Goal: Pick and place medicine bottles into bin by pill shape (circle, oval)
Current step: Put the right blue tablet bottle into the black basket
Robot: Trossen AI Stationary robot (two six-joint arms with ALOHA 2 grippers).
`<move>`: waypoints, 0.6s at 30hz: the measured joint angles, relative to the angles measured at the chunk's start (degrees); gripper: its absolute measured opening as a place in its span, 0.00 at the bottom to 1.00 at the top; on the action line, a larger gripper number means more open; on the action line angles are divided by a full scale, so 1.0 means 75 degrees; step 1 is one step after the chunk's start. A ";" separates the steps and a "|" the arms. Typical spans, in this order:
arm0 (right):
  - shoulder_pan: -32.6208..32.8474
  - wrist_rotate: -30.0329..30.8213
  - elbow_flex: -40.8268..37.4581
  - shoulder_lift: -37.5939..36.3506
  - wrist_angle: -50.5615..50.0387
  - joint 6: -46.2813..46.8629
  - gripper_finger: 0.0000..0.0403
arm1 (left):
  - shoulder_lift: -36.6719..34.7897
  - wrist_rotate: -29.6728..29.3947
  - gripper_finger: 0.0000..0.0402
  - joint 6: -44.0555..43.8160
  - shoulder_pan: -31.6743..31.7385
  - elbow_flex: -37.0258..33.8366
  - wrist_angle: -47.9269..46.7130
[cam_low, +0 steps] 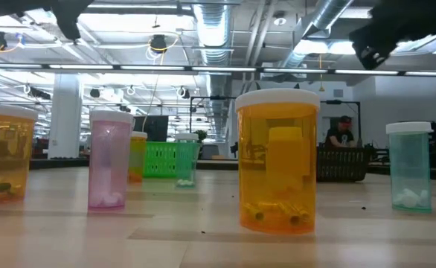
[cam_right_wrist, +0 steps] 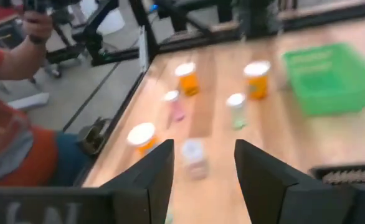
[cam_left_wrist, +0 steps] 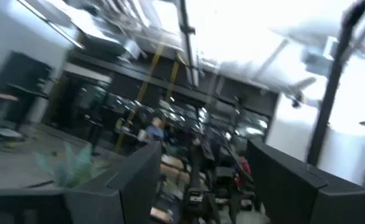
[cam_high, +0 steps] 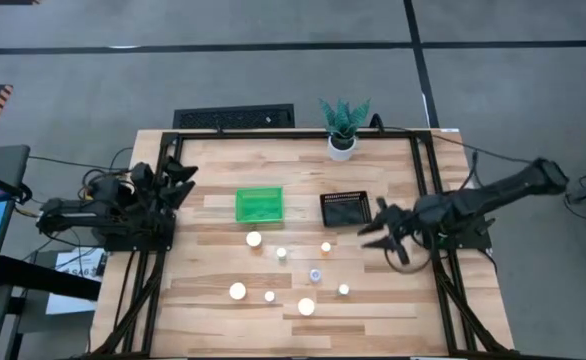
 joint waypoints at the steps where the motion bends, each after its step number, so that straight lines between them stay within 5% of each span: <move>1: 0.0335 0.0271 0.0000 0.0077 -0.0022 0.0227 0.44 | 0.0114 0.0056 0.57 -0.0004 0.0000 0.0022 0.0006; 11: 0.3707 0.4912 -0.1022 0.0928 0.0065 0.3680 0.44 | 0.0574 -0.0005 0.55 0.0177 0.0003 0.0033 0.0026; 18: 0.4736 0.5699 -0.1352 0.2413 0.0587 0.5948 0.59 | 0.0555 -0.0119 0.55 0.0509 0.0003 0.0033 0.0033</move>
